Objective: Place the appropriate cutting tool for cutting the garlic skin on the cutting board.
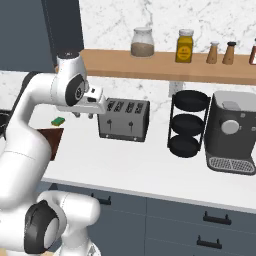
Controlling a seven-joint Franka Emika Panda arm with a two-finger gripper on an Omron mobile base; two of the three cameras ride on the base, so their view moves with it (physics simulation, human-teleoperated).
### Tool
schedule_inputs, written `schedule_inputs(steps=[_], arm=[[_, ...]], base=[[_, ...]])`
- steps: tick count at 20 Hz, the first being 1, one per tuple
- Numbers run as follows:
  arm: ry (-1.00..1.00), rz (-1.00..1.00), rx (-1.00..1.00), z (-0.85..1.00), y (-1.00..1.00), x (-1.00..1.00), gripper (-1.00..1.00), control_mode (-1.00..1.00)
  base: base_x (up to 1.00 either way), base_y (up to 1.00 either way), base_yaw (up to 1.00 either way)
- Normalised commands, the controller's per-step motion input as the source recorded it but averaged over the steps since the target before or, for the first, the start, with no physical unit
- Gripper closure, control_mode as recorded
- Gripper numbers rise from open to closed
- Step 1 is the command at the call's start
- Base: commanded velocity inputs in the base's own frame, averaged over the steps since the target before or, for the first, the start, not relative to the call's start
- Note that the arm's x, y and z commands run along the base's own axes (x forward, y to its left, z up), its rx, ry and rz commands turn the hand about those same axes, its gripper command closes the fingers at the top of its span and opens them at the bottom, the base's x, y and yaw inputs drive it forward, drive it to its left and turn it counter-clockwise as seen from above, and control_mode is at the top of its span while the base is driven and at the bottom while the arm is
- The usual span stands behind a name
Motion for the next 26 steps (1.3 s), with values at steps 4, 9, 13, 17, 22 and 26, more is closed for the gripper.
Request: schedule_inputs(steps=[4,9,13,17,22,26], arm=[[0.0,0.0,0.01,-0.03,0.0,-0.26,-1.0,-1.0],[0.0,0.0,0.0,-0.28,0.61,-0.85,-1.0,-1.0],[0.01,0.0,0.0,-0.41,1.0,-0.75,-1.0,-1.0],[0.01,-0.05,0.0,-0.45,1.0,-0.86,-1.0,-1.0],[0.04,-0.01,0.0,-0.67,1.0,-0.73,-1.0,-1.0],[0.07,0.0,0.05,-0.74,0.76,-0.55,-1.0,-1.0]], base=[[0.0,0.0,0.0],[0.0,0.0,0.0],[0.0,0.0,0.0],[0.0,0.0,0.0],[0.0,0.0,0.0],[0.0,0.0,0.0]])
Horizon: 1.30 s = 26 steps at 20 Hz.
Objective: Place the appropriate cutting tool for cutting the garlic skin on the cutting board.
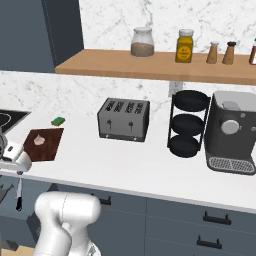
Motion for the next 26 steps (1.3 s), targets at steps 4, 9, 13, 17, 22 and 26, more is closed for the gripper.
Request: schedule_inputs(steps=[4,9,13,17,22,26], arm=[[0.12,0.0,0.0,-0.84,0.94,-0.02,-1.0,-1.0],[0.04,0.0,0.0,-0.48,0.48,0.11,-1.0,-1.0],[0.06,0.0,0.0,-0.58,0.29,0.03,-1.0,-1.0],[0.15,0.0,0.0,-0.68,0.15,0.02,-1.0,-1.0],[0.11,0.0,0.0,-0.48,0.01,0.21,-1.0,-1.0],[0.06,0.0,-0.07,-0.36,0.17,0.12,-1.0,-1.0]], base=[[0.0,0.0,0.0],[0.0,0.0,0.0],[0.0,0.0,0.0],[0.0,0.0,0.0],[0.0,0.0,0.0],[0.0,0.0,0.0]])
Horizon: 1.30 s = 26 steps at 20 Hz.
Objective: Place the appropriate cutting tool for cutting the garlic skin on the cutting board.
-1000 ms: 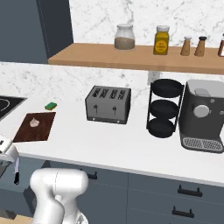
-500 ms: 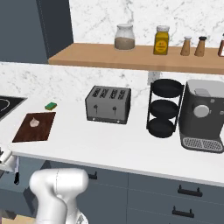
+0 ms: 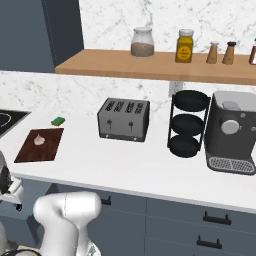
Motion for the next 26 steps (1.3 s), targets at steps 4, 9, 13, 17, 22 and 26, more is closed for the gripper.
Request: schedule_inputs(steps=[4,9,13,17,22,26], arm=[[0.0,0.0,-0.08,-0.42,0.33,0.24,-1.0,-1.0],[0.05,0.0,-0.06,-0.26,0.29,0.1,-1.0,-1.0],[0.04,0.0,-0.03,-0.1,0.06,-0.24,-1.0,-1.0],[0.05,0.0,-0.04,-0.09,0.01,-0.56,-1.0,-1.0],[0.04,0.0,-0.03,-0.29,0.0,-0.39,-1.0,-1.0],[0.01,0.0,-0.02,-0.34,0.02,-0.27,-1.0,-1.0]], base=[[0.0,0.0,0.0],[0.0,0.0,0.0],[0.0,0.0,0.0],[0.0,0.0,0.0],[0.0,0.0,0.0],[0.0,0.0,0.0]])
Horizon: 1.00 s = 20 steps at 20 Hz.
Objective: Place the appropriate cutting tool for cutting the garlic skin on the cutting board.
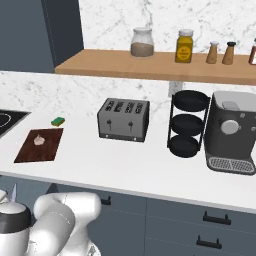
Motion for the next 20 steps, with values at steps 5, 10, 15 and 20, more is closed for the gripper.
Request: schedule_inputs(steps=[5,10,15,20], arm=[[0.0,0.0,0.0,0.24,0.03,0.76,-1.0,-1.0],[0.0,0.0,-0.03,-0.09,0.16,0.87,-1.0,-1.0],[0.0,0.06,-0.08,-0.44,0.53,0.25,-1.0,-1.0],[0.0,0.04,-0.08,-0.16,0.05,0.03,-1.0,-1.0]], base=[[0.0,0.0,0.0],[0.0,0.0,0.0],[0.0,0.0,0.0],[0.0,0.0,0.0]])
